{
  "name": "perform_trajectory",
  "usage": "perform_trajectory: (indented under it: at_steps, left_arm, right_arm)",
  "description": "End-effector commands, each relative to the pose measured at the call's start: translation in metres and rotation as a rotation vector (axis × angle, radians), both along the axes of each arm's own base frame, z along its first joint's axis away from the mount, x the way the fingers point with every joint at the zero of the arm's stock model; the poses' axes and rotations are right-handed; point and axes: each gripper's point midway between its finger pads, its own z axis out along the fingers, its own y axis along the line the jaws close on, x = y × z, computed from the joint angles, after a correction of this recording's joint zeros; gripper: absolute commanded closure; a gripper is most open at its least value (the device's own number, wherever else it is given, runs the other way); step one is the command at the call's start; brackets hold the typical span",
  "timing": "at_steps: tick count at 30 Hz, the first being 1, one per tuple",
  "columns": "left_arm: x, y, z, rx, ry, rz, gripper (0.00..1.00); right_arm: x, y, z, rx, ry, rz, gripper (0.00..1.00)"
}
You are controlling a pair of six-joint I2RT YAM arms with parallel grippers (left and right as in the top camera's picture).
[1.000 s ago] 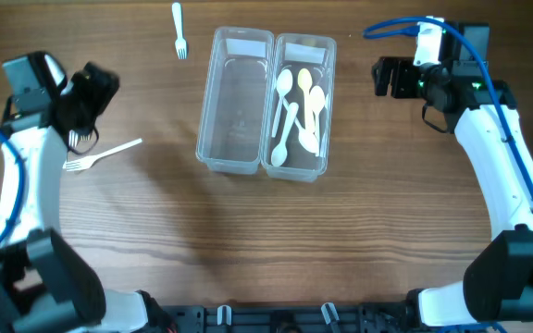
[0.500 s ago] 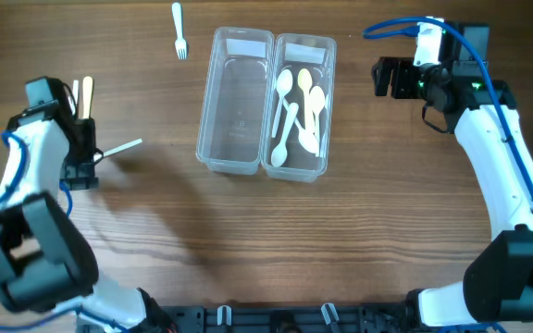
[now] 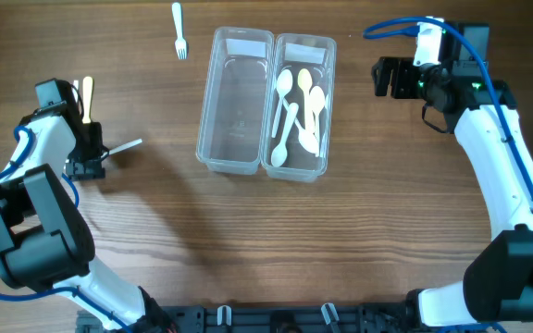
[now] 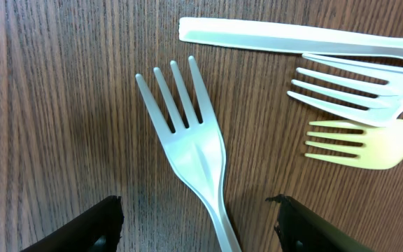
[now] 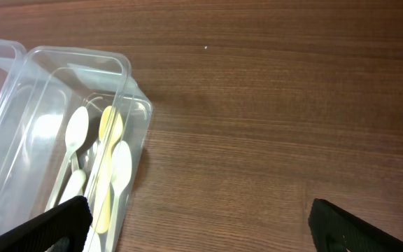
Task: Pack container
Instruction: 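Return the left gripper to the fork pile and grasp a white fork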
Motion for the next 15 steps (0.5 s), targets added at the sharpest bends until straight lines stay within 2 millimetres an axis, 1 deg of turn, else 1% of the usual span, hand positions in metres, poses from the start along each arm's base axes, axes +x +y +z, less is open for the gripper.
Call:
perform_trajectory:
  at_steps: [1,5,6,7,9,11,13,15]
  left_arm:
    - [-0.005,-0.003,-0.013,-0.021,0.032,0.008,0.28]
    - [-0.011,-0.005,-0.033,-0.041,0.086,0.009,0.29]
    - [-0.012,-0.006,-0.036,-0.044,0.093,0.009,0.3]
    - [-0.013,-0.006,-0.039,-0.046,0.099,0.009,0.35]
    - [-0.013,-0.006,-0.039,-0.045,0.097,0.009,0.59]
    - [-0.013,-0.006,-0.039,-0.046,0.097,0.008,0.8]
    - [-0.011,-0.009,-0.039,-0.061,0.092,-0.013,0.89]
    - [-0.006,-0.014,-0.039,-0.089,0.071,-0.052,0.94]
  right_arm:
    - [0.0,-0.001,0.006,-0.014,-0.019,0.002,0.0]
    - [0.0,-0.001,0.006,-0.014,-0.019,0.002,0.0]
    - [0.0,-0.001,0.006,-0.014,-0.019,0.002,0.0]
    - [0.0,-0.001,0.006,-0.014,-0.019,0.002,0.0]
    - [0.0,-0.001,0.006,-0.014,-0.019,0.002,0.0]
    - [0.0,-0.001,0.006,-0.014,-0.019,0.002,0.0]
    - [0.0,-0.001,0.006,-0.014,-0.019,0.002,0.0]
    - [0.0,-0.001,0.006,-0.015,-0.019,0.003,0.0]
